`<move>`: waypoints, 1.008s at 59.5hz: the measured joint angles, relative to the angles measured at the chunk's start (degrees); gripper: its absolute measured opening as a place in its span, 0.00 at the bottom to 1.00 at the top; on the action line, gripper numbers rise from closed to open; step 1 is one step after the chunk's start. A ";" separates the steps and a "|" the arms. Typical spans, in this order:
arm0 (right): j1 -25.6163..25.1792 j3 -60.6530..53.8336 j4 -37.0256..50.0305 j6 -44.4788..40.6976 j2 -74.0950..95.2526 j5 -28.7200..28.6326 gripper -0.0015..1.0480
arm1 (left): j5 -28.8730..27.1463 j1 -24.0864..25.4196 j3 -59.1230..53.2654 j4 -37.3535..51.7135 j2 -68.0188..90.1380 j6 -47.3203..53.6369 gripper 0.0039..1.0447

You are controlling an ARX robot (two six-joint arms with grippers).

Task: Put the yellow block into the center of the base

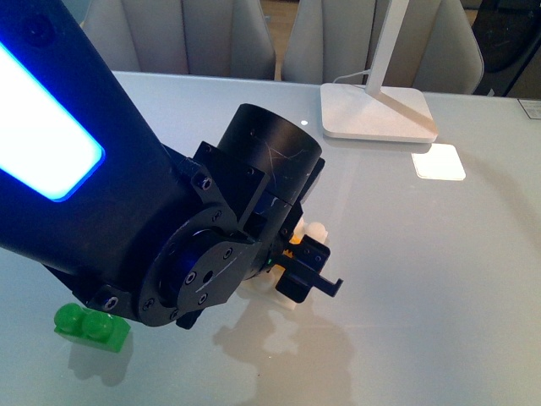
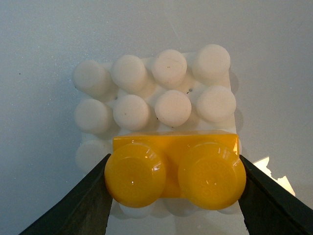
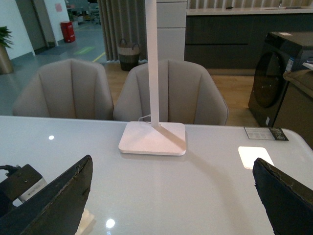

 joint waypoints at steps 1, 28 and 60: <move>0.00 0.00 0.00 0.00 0.00 0.00 0.92 | 0.02 0.00 0.00 0.07 0.00 0.00 0.60; 0.00 0.00 0.00 0.00 0.00 0.00 0.92 | -0.33 0.00 0.00 1.62 1.03 0.92 0.60; 0.00 0.00 0.00 0.00 0.00 0.00 0.92 | -1.81 -0.09 0.22 1.64 1.42 2.38 0.60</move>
